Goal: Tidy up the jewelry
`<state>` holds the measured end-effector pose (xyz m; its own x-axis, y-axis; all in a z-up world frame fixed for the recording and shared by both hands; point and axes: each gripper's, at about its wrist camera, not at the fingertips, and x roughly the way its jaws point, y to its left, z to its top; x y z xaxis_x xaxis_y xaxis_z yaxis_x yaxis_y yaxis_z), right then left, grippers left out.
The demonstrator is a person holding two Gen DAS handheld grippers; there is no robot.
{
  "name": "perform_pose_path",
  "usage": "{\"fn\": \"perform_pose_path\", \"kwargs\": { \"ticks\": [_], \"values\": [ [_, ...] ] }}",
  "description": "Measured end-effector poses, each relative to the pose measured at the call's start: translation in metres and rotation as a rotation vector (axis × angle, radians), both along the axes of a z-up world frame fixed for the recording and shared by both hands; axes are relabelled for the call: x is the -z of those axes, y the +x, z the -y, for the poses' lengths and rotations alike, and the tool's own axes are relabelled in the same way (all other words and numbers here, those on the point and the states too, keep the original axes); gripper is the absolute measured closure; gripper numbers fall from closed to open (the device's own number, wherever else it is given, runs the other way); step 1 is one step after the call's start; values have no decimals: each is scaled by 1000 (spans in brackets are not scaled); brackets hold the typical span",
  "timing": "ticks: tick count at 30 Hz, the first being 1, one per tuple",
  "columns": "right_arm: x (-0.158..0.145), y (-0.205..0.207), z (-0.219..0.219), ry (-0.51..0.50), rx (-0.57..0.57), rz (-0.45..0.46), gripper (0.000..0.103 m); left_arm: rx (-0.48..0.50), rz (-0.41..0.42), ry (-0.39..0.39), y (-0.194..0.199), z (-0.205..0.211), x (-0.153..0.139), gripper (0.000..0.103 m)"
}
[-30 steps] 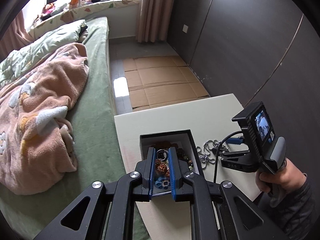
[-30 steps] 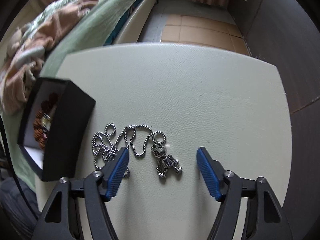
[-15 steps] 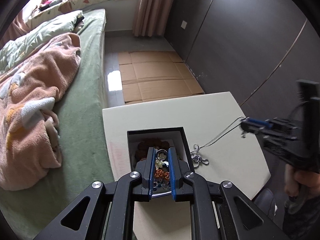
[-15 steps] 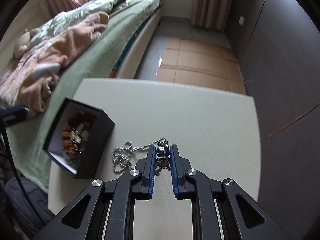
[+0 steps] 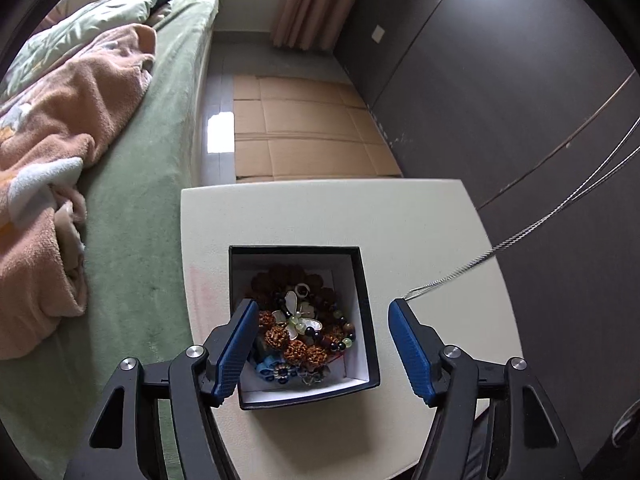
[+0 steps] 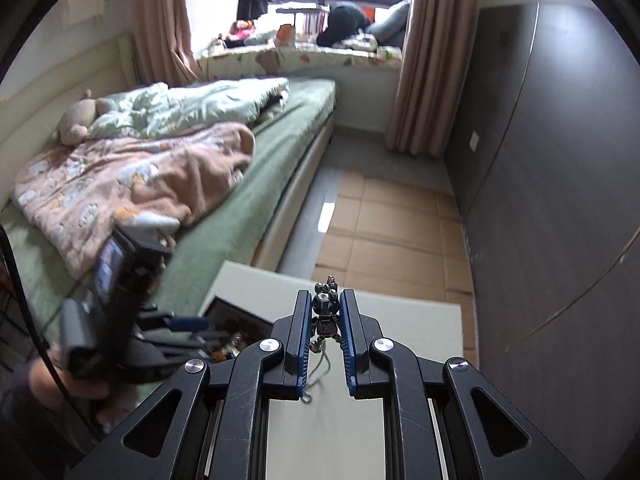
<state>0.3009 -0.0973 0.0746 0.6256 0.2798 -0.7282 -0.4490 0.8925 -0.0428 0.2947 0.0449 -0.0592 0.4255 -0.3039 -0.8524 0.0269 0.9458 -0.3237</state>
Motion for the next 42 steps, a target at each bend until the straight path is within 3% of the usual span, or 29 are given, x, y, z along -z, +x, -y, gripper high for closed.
{"fn": "perform_pose_path", "kwargs": {
  "ticks": [7,14,16,18,25,33,37,38,39,40,42],
  "values": [
    [-64,-13,-24,11,-25,126,88,-21,34,14,-14,-15,-17,35],
    [-98,-20,-46,6,-47,189,88,-57,94,39,-32,-33,-37,34],
    [-102,-20,-53,9,-57,195,88,-69,110,38,-37,-39,-43,31],
    [-104,-20,-61,11,-70,190,88,-83,128,37,-42,-45,-48,17],
    [-92,-21,-82,-2,-98,176,88,-104,149,41,-58,-64,-54,14],
    [-50,-11,-92,-5,-100,97,88,-128,164,49,-73,-84,-60,14],
    [-19,0,-95,-1,-97,14,88,-131,179,63,-81,-89,-64,14],
    [-10,3,-95,-4,-90,-15,82,-134,183,66,-82,-89,-65,14],
    [1,7,-93,-2,-81,-51,67,-138,189,67,-85,-90,-67,14],
    [9,10,-91,8,-72,-78,60,-139,192,67,-86,-90,-68,14],
    [21,12,-83,38,-54,-109,54,-138,199,66,-89,-89,-71,14]
  ]
}}
